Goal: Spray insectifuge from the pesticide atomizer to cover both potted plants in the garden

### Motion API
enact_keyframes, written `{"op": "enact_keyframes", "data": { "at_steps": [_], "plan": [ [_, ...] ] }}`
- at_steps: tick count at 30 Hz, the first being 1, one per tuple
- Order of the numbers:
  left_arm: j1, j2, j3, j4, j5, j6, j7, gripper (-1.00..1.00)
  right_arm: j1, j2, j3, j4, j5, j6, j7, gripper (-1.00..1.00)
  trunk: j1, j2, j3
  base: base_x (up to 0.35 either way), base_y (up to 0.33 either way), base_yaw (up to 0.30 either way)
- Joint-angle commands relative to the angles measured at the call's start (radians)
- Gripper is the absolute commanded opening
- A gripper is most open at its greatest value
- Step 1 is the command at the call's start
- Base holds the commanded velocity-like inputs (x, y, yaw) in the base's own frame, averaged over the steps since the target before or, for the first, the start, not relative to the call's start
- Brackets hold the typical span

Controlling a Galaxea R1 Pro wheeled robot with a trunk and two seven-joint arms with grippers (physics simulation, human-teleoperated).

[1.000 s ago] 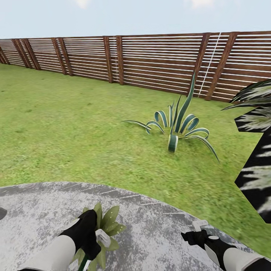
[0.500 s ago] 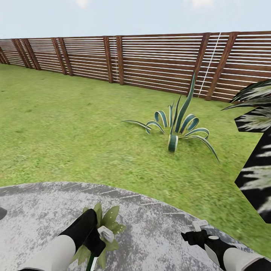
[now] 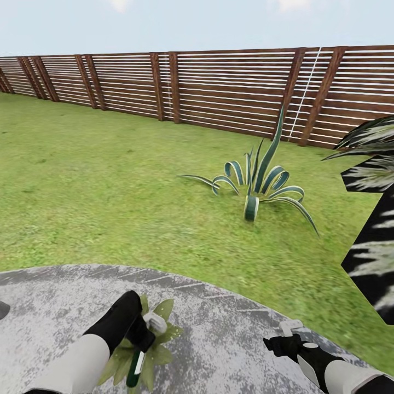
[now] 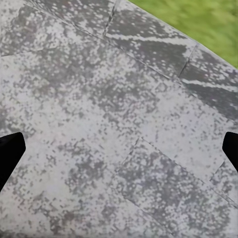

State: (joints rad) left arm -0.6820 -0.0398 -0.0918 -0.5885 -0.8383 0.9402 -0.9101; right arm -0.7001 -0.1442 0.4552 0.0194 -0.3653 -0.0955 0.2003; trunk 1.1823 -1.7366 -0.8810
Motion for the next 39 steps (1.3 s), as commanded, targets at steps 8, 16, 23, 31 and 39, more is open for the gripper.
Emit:
{"op": "enact_keyframes", "data": {
  "at_steps": [8,16,23,31,39],
  "plan": [
    [-0.020,0.025,0.000,-0.031,-0.010,0.006,-0.012,-1.00,-0.001,0.000,0.008,0.002,-0.011,-0.004,0.005,1.00,0.000,0.000,-0.001,0.000,0.000,0.000],
    [-0.067,0.054,0.001,-0.031,-0.010,0.045,-0.014,-1.00,-0.001,0.000,0.008,0.002,-0.011,-0.004,0.005,1.00,0.000,0.000,-0.001,0.000,0.000,0.000],
    [-0.087,0.062,0.001,-0.031,-0.010,0.046,-0.014,-1.00,-0.001,0.000,0.008,0.002,-0.011,-0.004,0.005,1.00,0.000,0.000,-0.001,0.000,0.000,0.000],
    [-0.090,0.061,-0.001,-0.027,-0.011,0.046,-0.014,-1.00,-0.001,0.000,0.008,0.002,-0.011,-0.004,0.005,1.00,0.000,0.000,-0.001,0.000,0.000,0.000],
    [-0.086,0.107,-0.003,-0.022,-0.012,0.045,-0.013,-1.00,-0.001,0.000,0.008,0.002,-0.011,-0.004,0.005,1.00,0.000,0.000,-0.001,0.000,0.000,0.000]
  ]
}}
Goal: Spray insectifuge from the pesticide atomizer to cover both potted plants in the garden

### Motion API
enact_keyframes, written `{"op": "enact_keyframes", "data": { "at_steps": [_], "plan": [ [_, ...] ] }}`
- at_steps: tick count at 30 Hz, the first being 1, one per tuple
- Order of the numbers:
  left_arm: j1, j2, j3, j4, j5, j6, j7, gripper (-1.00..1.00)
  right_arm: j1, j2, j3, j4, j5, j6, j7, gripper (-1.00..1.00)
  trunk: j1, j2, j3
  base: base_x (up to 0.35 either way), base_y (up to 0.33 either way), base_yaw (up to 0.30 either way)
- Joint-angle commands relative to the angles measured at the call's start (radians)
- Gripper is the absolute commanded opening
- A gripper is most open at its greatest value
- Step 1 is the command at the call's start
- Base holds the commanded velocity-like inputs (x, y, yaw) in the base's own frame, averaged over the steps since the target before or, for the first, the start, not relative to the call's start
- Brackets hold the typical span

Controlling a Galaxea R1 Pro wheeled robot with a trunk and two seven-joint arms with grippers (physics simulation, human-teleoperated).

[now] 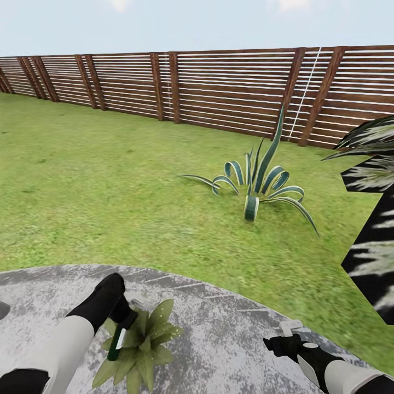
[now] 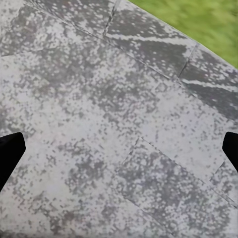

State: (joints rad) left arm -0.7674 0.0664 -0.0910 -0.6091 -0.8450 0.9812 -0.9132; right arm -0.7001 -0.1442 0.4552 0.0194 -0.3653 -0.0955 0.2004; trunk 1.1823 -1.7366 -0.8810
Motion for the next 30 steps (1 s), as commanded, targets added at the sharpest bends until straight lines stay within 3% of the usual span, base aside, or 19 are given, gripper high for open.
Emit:
{"op": "enact_keyframes", "data": {
  "at_steps": [1,7,15,23,30],
  "plan": [
    [0.000,0.014,-0.004,-0.001,-0.005,0.004,-0.010,-1.00,-0.001,0.000,0.008,0.002,-0.011,-0.004,0.005,1.00,0.000,0.000,-0.001,0.000,0.000,0.000],
    [0.003,0.059,-0.004,-0.001,-0.003,0.004,-0.012,-1.00,-0.001,0.000,0.008,0.002,-0.011,-0.004,0.005,1.00,0.000,0.000,-0.001,0.000,0.000,0.000],
    [0.005,0.060,-0.005,0.019,-0.002,0.004,-0.013,-1.00,-0.001,0.000,0.008,0.002,-0.011,-0.004,0.005,1.00,0.000,0.000,-0.001,0.000,0.000,0.000],
    [0.006,-0.009,-0.006,0.163,-0.001,-0.005,-0.009,-1.00,-0.001,0.000,0.008,0.002,-0.011,-0.004,0.005,1.00,0.000,0.000,-0.001,0.000,0.000,0.000],
    [0.007,-0.017,-0.006,0.173,0.002,-0.006,-0.009,-1.00,-0.001,0.000,0.008,0.002,-0.011,-0.004,0.006,1.00,0.000,0.000,-0.009,0.000,0.000,0.000]
  ]
}}
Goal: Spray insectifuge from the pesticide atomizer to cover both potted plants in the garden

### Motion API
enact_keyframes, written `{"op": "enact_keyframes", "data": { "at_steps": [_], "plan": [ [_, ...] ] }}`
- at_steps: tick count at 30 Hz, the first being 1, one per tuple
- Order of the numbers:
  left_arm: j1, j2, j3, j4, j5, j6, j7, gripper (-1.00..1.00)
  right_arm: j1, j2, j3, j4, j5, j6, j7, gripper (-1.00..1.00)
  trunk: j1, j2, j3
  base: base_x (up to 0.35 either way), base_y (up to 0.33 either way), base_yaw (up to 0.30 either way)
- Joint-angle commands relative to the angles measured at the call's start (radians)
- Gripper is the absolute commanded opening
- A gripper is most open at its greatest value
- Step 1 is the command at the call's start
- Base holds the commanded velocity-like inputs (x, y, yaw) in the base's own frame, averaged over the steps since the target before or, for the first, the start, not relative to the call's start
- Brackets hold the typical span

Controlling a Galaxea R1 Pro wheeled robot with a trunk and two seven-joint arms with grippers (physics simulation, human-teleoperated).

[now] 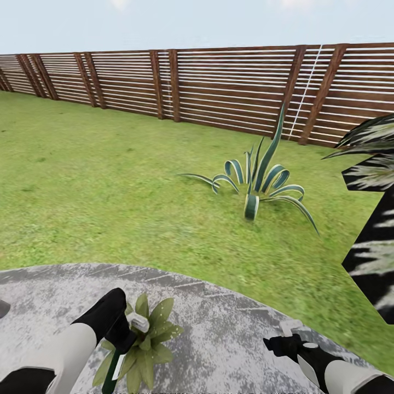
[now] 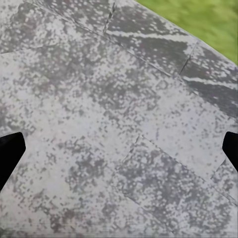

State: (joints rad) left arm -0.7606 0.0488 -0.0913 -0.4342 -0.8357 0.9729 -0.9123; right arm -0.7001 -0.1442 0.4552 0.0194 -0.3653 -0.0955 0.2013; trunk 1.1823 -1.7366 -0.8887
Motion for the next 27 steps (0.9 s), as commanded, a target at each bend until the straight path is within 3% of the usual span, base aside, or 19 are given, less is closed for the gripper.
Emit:
{"op": "enact_keyframes", "data": {
  "at_steps": [1,7,14,27],
  "plan": [
    [0.000,0.001,-0.005,-0.002,-0.007,0.003,-0.009,-1.00,-0.001,0.000,0.008,0.002,-0.011,-0.004,0.005,1.00,0.000,0.000,-0.002,0.000,0.000,0.000],
    [0.000,0.002,-0.003,-0.008,-0.006,0.003,-0.008,-1.00,-0.001,0.000,0.008,0.002,-0.011,-0.004,0.005,1.00,0.000,0.000,-0.012,0.000,0.000,0.000],
    [-0.002,0.003,-0.001,-0.102,-0.008,0.006,-0.011,-1.00,-0.001,0.000,0.008,0.002,-0.011,-0.004,0.005,1.00,0.000,0.000,-0.023,0.000,0.000,0.000],
    [-0.002,0.003,-0.005,-0.100,-0.010,0.006,-0.010,-1.00,-0.001,0.000,0.008,0.002,-0.011,-0.004,0.005,1.00,0.000,0.000,-0.026,0.088,0.000,0.000]
  ]
}}
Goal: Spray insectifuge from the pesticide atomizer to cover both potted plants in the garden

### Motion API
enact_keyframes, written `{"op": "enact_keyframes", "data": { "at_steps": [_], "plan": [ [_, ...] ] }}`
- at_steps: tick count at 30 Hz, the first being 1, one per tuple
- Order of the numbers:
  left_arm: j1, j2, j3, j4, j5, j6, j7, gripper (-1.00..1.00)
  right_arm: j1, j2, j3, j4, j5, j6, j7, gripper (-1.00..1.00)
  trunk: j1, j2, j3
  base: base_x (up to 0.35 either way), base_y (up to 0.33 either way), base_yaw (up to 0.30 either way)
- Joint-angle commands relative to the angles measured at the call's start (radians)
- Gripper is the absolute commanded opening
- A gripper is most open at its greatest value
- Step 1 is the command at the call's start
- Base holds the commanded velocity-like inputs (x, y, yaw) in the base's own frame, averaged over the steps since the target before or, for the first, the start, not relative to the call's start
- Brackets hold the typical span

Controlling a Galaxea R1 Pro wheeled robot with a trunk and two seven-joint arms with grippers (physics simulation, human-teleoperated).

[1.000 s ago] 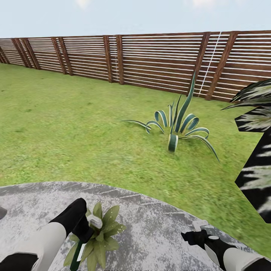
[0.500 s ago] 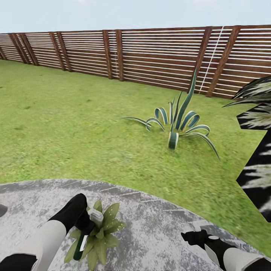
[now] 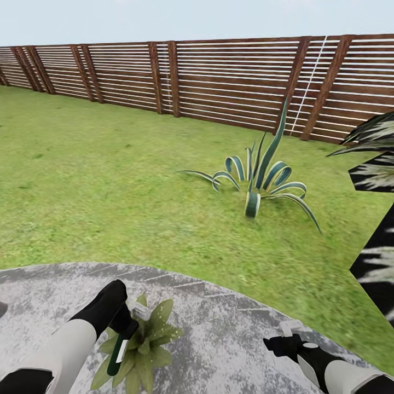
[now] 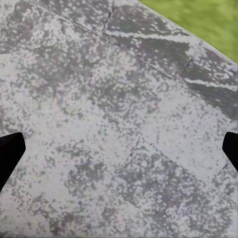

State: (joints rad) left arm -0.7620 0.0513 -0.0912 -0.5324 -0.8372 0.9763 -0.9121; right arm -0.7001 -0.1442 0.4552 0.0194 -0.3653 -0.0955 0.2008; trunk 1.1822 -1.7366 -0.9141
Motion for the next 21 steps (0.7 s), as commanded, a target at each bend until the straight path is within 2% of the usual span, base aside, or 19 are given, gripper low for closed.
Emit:
{"op": "enact_keyframes", "data": {
  "at_steps": [1,4,9,11,14,17,21],
  "plan": [
    [0.000,0.001,-0.005,-0.001,-0.008,0.002,-0.010,-1.00,-0.001,0.000,0.008,0.002,-0.011,-0.004,0.005,1.00,0.000,0.000,-0.001,0.016,0.000,0.000],
    [0.002,0.001,-0.005,0.003,-0.008,0.001,-0.009,-1.00,-0.001,0.000,0.008,0.002,-0.011,-0.004,0.005,1.00,0.000,0.000,-0.001,0.005,0.000,0.000],
    [0.003,0.003,-0.004,0.123,-0.008,-0.004,-0.004,-1.00,-0.001,0.000,0.008,0.002,-0.011,-0.004,0.005,1.00,0.000,0.000,-0.001,0.000,0.000,0.000],
    [0.003,0.007,-0.003,0.142,-0.006,-0.008,-0.004,-1.00,-0.001,0.000,0.008,0.002,-0.011,-0.004,0.005,1.00,0.000,0.000,-0.001,0.000,0.000,0.000],
    [0.003,0.009,0.003,0.138,-0.005,-0.008,-0.004,-1.00,-0.001,0.000,0.008,0.002,-0.011,-0.004,0.005,1.00,0.000,0.000,-0.001,0.000,0.000,0.000],
    [0.003,0.012,0.013,0.051,-0.006,-0.005,-0.006,-1.00,-0.001,0.000,0.008,0.002,-0.011,-0.004,0.005,1.00,0.000,0.000,-0.001,0.000,0.000,0.000],
    [-0.004,0.037,0.014,-0.010,-0.006,-0.001,-0.010,-1.00,-0.001,0.000,0.008,0.002,-0.011,-0.004,0.005,1.00,0.000,0.000,-0.001,0.000,0.000,0.000]
  ]
}}
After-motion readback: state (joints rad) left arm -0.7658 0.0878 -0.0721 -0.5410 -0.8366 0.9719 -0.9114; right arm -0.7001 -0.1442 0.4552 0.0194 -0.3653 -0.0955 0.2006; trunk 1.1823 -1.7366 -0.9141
